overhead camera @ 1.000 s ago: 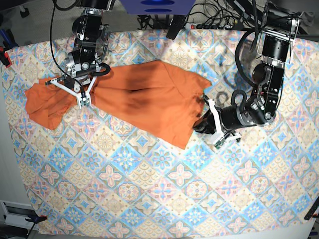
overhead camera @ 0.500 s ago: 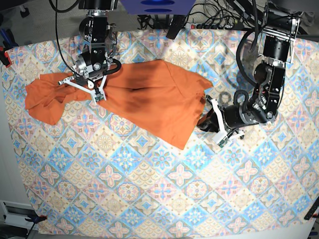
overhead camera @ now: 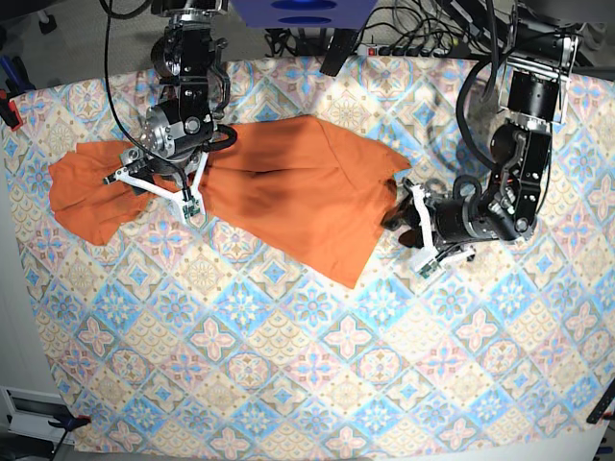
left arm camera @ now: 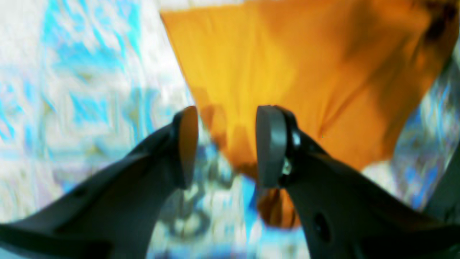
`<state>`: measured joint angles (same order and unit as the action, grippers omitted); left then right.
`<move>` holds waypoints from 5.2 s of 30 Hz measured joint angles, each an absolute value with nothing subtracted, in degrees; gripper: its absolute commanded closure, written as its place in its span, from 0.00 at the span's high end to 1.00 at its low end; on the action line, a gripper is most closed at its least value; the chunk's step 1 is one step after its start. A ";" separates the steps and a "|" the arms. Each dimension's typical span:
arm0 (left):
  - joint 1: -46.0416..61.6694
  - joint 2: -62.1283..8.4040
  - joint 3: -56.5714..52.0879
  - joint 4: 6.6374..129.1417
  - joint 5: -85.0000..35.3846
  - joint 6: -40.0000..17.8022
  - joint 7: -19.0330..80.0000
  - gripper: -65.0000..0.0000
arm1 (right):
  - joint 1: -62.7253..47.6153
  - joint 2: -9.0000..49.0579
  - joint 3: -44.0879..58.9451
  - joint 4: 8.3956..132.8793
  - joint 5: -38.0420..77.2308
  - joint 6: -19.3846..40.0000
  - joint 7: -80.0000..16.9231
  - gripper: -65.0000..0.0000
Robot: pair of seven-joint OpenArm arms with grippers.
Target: Fold the T-shirt properly
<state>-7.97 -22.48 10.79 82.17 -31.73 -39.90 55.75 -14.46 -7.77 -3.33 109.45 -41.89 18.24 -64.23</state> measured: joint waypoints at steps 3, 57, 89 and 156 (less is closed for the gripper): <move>-8.75 -22.09 4.84 82.17 -33.15 -40.16 60.77 0.46 | -13.67 -7.92 -3.38 109.51 -44.27 18.17 -62.83 0.39; -31.07 -5.67 32.14 30.72 -32.05 -40.32 33.89 0.08 | -13.65 -7.64 -3.38 109.51 -48.18 18.39 -63.37 0.39; -16.12 -26.79 39.24 84.71 -38.41 -39.83 43.72 0.06 | -13.19 -8.16 -2.07 108.79 -52.07 18.31 -63.18 0.39; 2.52 -25.96 15.84 81.41 -44.97 -39.66 55.07 0.74 | -12.38 -9.02 0.82 108.75 -47.97 18.20 -62.81 0.39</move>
<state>2.52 -25.96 15.84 81.41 -44.97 -39.66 55.07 -12.38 -9.02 0.82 108.75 -47.97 18.20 -62.81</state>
